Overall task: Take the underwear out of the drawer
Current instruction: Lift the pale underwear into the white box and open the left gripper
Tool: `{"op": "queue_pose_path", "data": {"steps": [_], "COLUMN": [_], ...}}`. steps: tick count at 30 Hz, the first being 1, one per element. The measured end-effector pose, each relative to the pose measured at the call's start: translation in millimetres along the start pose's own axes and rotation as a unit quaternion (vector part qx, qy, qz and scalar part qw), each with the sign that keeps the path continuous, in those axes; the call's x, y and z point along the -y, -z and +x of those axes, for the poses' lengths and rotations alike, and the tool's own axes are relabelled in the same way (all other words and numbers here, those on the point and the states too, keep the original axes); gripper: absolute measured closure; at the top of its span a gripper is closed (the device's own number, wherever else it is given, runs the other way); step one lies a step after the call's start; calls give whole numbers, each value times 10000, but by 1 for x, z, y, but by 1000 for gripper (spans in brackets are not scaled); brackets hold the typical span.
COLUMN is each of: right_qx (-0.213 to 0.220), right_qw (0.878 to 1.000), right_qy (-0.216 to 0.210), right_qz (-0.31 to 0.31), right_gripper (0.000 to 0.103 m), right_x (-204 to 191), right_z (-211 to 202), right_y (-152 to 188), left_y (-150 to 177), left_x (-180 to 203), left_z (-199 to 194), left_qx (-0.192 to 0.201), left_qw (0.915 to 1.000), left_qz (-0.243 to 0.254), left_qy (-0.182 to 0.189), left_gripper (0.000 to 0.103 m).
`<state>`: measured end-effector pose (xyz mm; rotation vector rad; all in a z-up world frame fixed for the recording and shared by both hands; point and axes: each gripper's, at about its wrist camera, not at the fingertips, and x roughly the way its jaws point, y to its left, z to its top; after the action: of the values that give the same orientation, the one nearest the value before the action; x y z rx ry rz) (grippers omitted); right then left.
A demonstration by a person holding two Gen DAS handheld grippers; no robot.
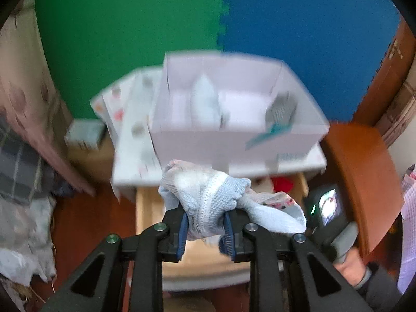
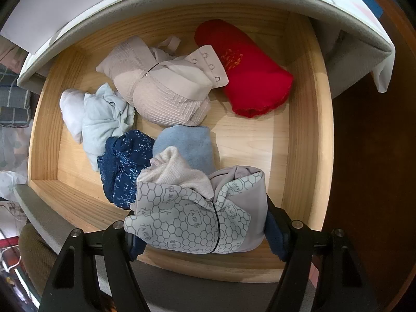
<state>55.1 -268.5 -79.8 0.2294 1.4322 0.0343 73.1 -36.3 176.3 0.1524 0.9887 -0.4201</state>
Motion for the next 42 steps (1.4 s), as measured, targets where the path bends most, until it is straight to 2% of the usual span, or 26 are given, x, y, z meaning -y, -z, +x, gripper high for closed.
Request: {"op": "queue_pose_path", "data": {"steps": [3,6,12,18,23,30,36,42], "right_qx": [0,3,16,4,-20,14,18,20], "right_qw": [10000,10000,10000,9999,9999,9999,9997,9996], "right_qy": [-4,8,79,-126,-103,-165,-230,-249], "right_qz": [14,35,-44,95,-7,20,94,110], "right_gripper": [32,32,32,32,32,32,32,32], "right_x": [0,1,-1,5,2,4,7,8], "right_z": [0,0,0,1,0,-2,-2,-3], "right_y": [0,0,0,-1,-1,-2,-2,-1], "left_y": [-31,-60,-109,-134,-137,-130,-122,-121], "left_x": [1,0,10,20,23,23,17,14], "left_z": [-19,-28,-13,38,87,132,153,156], "left_qx": [375,566,856,509,111,-332,-570,-638], "left_qw": [9992,9980,9946,9962,9948,9943,9938,9925], "left_qz": [11,-12,243,355,447,368,189,159], "left_qy": [-167,-282,-536,-617,-911,-941,-937,-1032], "left_gripper": [79,79,79,79,79,78,75,67]}}
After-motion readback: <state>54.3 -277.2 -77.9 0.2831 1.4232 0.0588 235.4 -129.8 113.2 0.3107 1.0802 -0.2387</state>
